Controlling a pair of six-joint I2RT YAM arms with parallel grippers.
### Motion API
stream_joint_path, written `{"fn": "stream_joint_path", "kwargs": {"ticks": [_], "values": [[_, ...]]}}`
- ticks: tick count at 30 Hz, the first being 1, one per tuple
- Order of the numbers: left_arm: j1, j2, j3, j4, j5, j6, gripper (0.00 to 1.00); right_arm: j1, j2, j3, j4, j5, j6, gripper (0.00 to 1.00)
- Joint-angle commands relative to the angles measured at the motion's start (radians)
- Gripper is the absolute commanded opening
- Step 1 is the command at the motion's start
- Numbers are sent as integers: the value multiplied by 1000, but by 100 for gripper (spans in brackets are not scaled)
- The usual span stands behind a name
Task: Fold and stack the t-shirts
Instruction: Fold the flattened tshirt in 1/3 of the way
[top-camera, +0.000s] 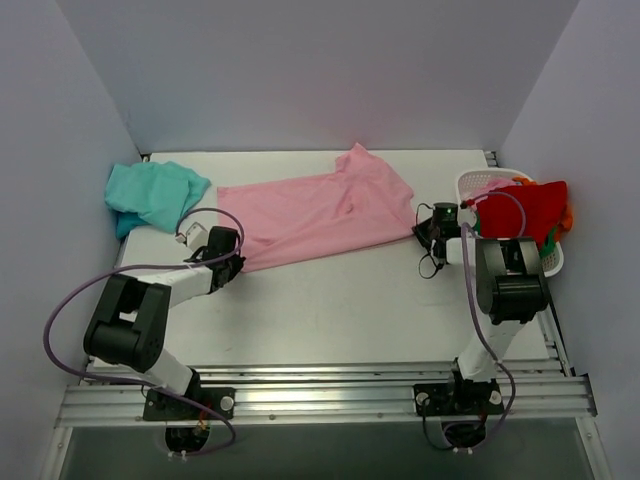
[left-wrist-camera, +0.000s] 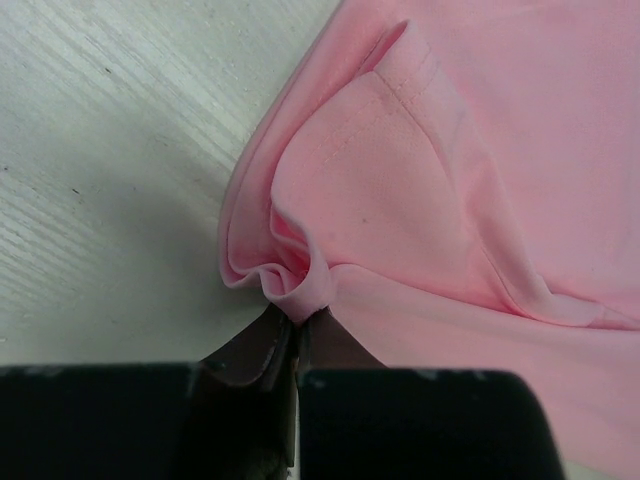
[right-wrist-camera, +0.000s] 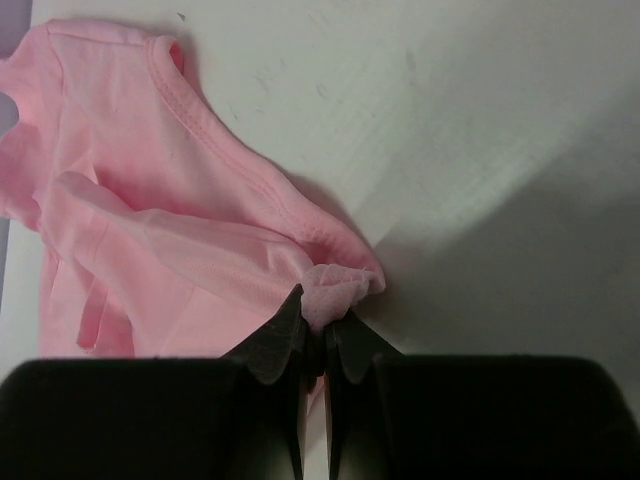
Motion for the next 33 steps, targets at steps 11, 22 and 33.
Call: {"fn": "stream_joint_path", "kwargs": {"ticks": [11, 22, 33], "values": [[6, -252, -117, -120, 32, 35, 2, 13, -627, -287, -420, 162, -17, 0], [-35, -520, -183, -296, 28, 9, 2, 13, -963, -394, -685, 165, -48, 0], [-52, -795, -178, -549, 95, 11, 74, 14, -1308, -353, -1074, 118, -66, 82]]}}
